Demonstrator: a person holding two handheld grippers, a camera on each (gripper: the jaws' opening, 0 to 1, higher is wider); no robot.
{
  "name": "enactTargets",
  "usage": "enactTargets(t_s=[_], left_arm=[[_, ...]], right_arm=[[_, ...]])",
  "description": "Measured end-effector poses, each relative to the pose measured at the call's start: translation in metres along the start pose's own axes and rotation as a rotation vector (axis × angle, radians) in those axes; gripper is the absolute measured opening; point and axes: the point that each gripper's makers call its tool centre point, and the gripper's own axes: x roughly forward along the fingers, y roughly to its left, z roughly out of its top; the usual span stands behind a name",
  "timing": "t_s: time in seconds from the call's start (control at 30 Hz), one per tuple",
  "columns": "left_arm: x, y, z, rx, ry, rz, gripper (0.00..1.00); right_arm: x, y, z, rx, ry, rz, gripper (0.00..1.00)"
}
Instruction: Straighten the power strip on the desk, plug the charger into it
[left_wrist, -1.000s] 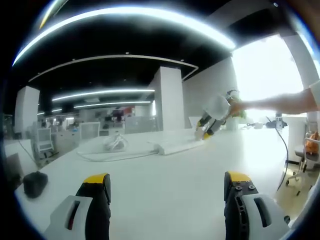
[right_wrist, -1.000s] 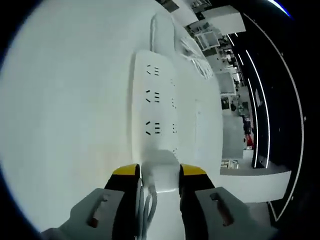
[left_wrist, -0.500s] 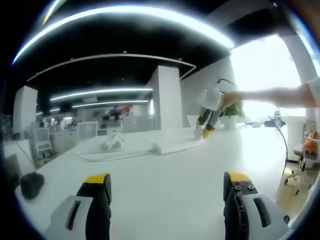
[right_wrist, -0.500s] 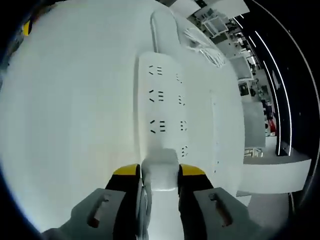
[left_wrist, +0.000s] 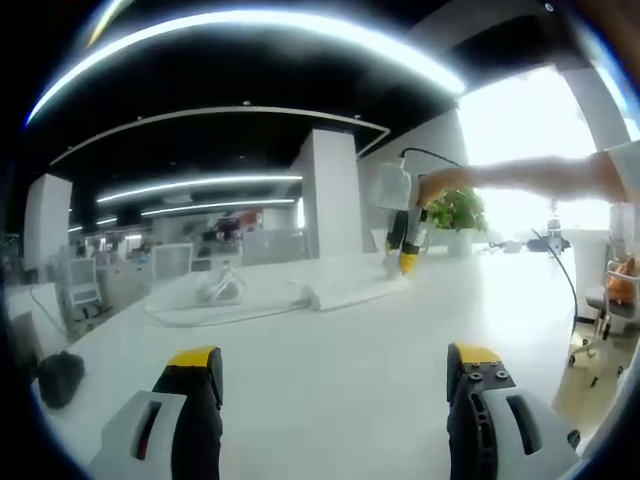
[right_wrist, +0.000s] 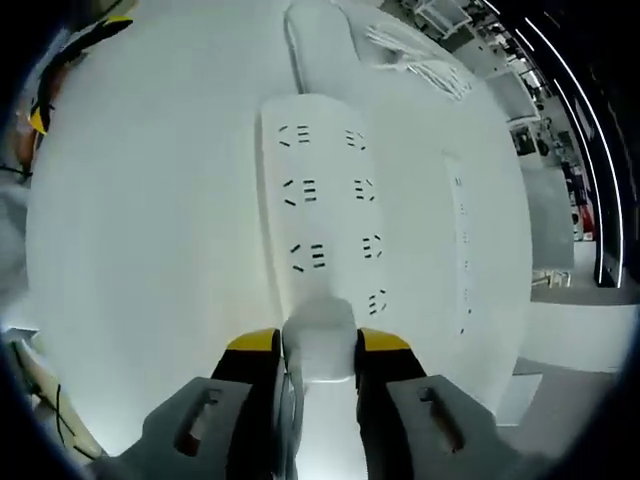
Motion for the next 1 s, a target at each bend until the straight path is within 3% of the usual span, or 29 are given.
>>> enactTargets(t_s=[0.3, 0.63, 1.0], left_arm=[[0.011, -0.004, -0.002, -0.003, 0.004, -0.007, 0.95], [0.015, -0.012, -0.002, 0.004, 0.005, -0.024, 0.95], [0.015, -0.010, -0.003, 0.002, 0.005, -0.015, 0.95]], right_arm=[[0.002, 0.002, -0.003, 0.014, -0.004, 0.032, 0.26], [0.004, 0.003, -0.005, 0.012, 0.014, 0.021, 0.26], [0.006, 0.005, -0.006, -0.027, 0.091, 0.000, 0.25]])
